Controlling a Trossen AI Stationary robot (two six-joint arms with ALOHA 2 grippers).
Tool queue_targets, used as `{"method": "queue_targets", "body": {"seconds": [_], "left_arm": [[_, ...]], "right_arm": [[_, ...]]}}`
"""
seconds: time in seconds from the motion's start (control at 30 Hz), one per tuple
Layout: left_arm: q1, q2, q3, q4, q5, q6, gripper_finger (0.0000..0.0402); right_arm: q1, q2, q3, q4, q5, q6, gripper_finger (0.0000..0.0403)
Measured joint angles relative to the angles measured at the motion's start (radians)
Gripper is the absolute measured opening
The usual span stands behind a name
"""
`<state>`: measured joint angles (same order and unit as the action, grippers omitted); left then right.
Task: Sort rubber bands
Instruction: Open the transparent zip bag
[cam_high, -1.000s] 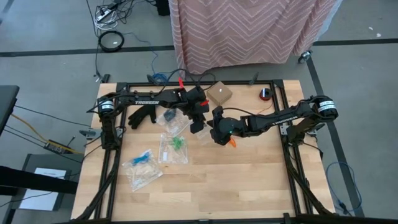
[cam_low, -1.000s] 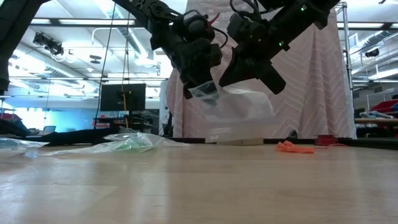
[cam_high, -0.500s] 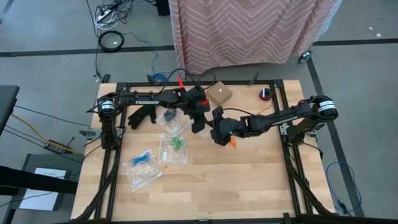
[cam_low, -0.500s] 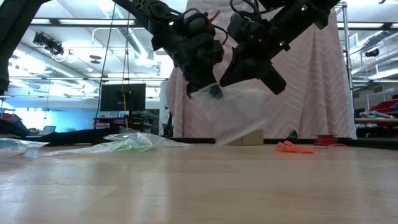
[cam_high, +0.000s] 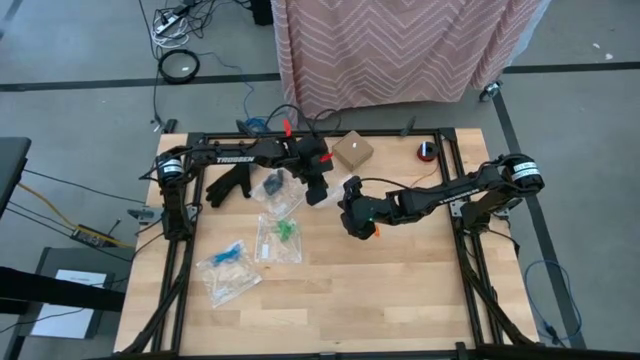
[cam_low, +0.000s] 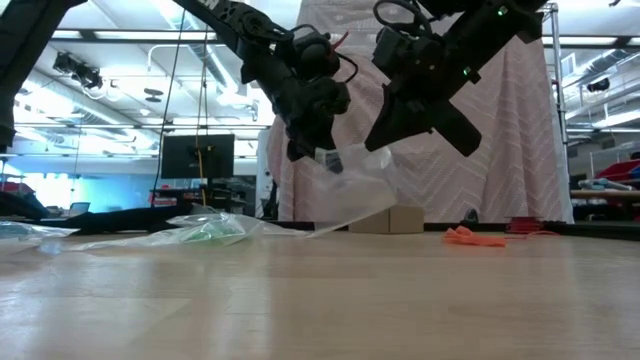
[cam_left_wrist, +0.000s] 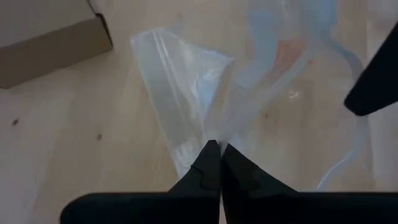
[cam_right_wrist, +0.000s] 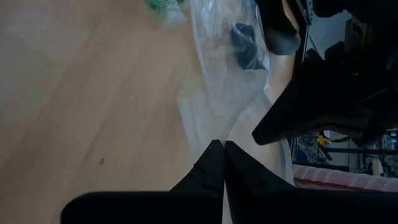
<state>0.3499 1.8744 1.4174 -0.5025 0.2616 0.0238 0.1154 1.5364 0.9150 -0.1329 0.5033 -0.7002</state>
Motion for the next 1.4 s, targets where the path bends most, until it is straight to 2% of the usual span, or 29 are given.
{"method": "queue_targets", "body": {"seconds": [0.37, 0.53, 1.2, 1.27, 1.4], "left_arm": [[0.004, 0.0, 0.0, 0.0, -0.039, 0.002, 0.0002], [0.004, 0.0, 0.0, 0.001, -0.073, 0.017, 0.0002], [0.007, 0.0, 0.0, 0.003, -0.106, 0.028, 0.0001], [0.006, 0.0, 0.0, 0.005, -0.1, 0.025, 0.0001], [0.004, 0.0, 0.0, 0.024, -0.1, 0.004, 0.0001]], "right_arm": [[0.001, 0.0, 0.0, 0.028, -0.028, 0.053, 0.0], [0.002, 0.0, 0.0, 0.106, 0.028, 0.045, 0.0], [0.06, -0.003, 0.0, 0.074, 0.028, 0.119, 0.0], [0.06, -0.003, 0.0, 0.084, 0.054, 0.121, 0.0], [0.051, -0.005, 0.0, 0.136, 0.219, 0.099, 0.0]]}}
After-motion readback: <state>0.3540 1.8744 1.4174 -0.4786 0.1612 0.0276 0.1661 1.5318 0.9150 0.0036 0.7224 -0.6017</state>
